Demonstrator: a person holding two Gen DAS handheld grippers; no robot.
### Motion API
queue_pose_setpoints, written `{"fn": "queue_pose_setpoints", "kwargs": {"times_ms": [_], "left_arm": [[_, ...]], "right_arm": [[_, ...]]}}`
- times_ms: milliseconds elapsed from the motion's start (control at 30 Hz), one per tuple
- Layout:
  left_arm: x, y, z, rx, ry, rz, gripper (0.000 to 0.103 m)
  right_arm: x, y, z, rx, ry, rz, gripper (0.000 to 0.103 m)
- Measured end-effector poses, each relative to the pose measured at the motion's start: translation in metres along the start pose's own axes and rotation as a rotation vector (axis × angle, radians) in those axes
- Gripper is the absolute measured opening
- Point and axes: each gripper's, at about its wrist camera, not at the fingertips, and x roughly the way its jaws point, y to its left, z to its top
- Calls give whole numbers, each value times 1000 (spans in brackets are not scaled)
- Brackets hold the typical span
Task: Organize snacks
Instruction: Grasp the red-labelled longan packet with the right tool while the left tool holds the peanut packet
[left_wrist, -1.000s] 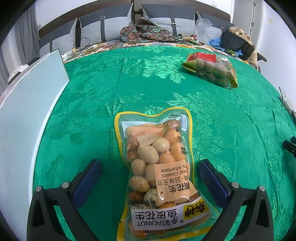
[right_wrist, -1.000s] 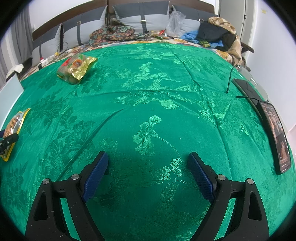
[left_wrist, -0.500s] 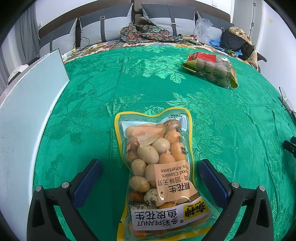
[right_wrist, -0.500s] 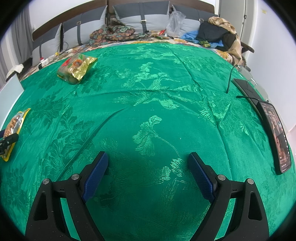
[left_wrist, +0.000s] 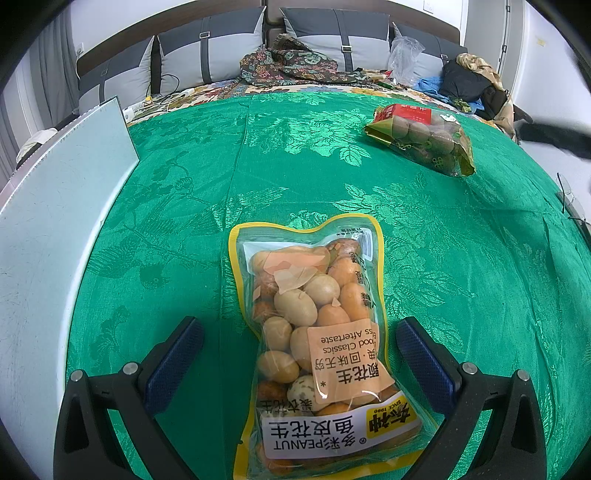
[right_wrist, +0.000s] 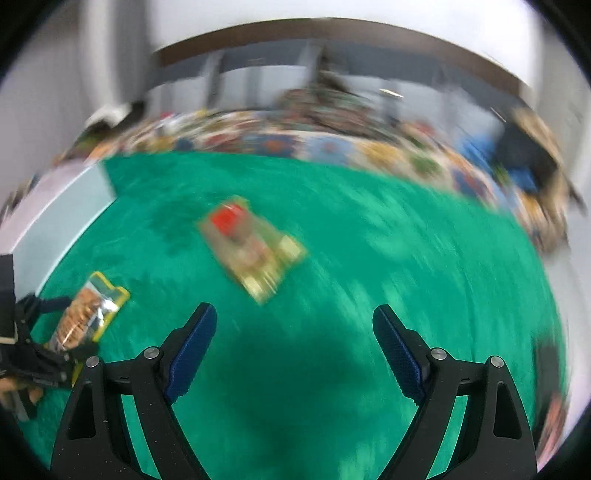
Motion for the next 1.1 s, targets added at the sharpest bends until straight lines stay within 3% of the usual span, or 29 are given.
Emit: {"fn": "queue_pose_setpoints", "kwargs": {"times_ms": [100,200,333,400,567,800,933,1100], "left_arm": [[0,0,0,0,0,0,103],[0,0,0,0,0,-1,103],[0,0,0,0,0,-1,103],[0,0,0,0,0,-1,103],[0,1,0,0,0,-1,103],[0,1,0,0,0,-2,103],[0,1,0,0,0,-2,103],[0,1,0,0,0,-3,103]], "right_arm": [[45,35,38,-223,94,-9,89],[94,62,56,-360,198,-68,89],[146,74,62,-356,326,-114,89],[152,70,61,-324,362,-101,89],[134,50,63,-123,346,-18,67],[93,11,29,115,346,58,66],[43,-4,-6,270,320,107,67],[-9,9,-59,302,275,61,67]]}}
